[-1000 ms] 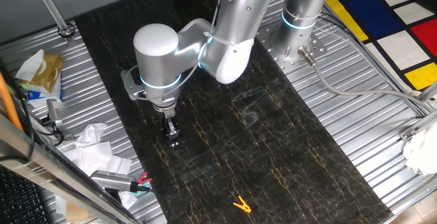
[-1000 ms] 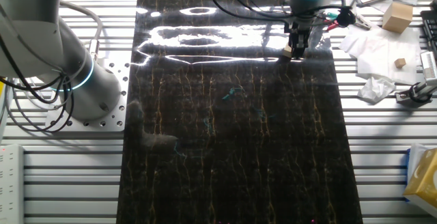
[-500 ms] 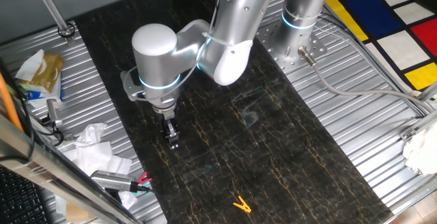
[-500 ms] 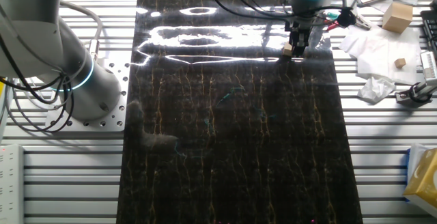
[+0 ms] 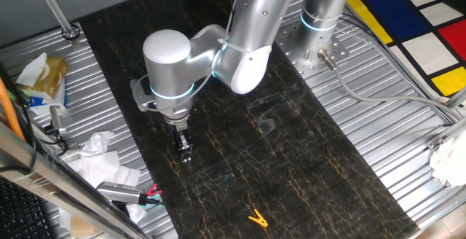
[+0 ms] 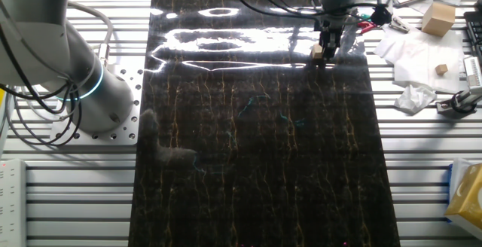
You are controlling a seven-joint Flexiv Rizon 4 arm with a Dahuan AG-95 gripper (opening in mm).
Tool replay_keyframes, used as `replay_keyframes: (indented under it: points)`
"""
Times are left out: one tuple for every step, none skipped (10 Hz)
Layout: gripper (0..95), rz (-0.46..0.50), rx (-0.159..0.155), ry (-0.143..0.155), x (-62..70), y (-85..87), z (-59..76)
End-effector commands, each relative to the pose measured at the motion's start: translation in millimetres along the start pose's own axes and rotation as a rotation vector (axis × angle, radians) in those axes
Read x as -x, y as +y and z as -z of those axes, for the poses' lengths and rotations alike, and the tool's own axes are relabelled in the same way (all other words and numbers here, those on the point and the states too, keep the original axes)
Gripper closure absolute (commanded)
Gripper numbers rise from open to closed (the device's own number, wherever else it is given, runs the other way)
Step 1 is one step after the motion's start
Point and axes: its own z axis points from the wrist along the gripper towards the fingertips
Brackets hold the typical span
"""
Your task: Hold a small block with the gripper and sweep it from left to right on the table
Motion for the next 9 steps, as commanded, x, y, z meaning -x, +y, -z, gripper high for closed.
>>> replay_keyframes:
  points:
    - [38.0,-0.010,0.006,0.000,0.7,2.4,-0.9]
    - [38.0,-0.017,0.006,0.001,2.2,6.0,-1.6]
    - [38.0,-0.021,0.005,0.001,3.5,9.4,-2.1]
    - [38.0,-0.025,0.003,0.002,4.9,14.1,-3.1]
    - [38.0,-0.029,0.000,0.001,6.3,18.0,-4.2]
    - [38.0,-0.035,-0.001,0.001,7.9,23.3,-5.4]
    - [38.0,-0.035,-0.002,0.001,8.7,25.6,-5.7]
    - [38.0,-0.036,-0.006,0.001,10.8,30.6,-6.6]
    - [38.0,-0.039,-0.003,0.000,12.2,33.5,-7.4]
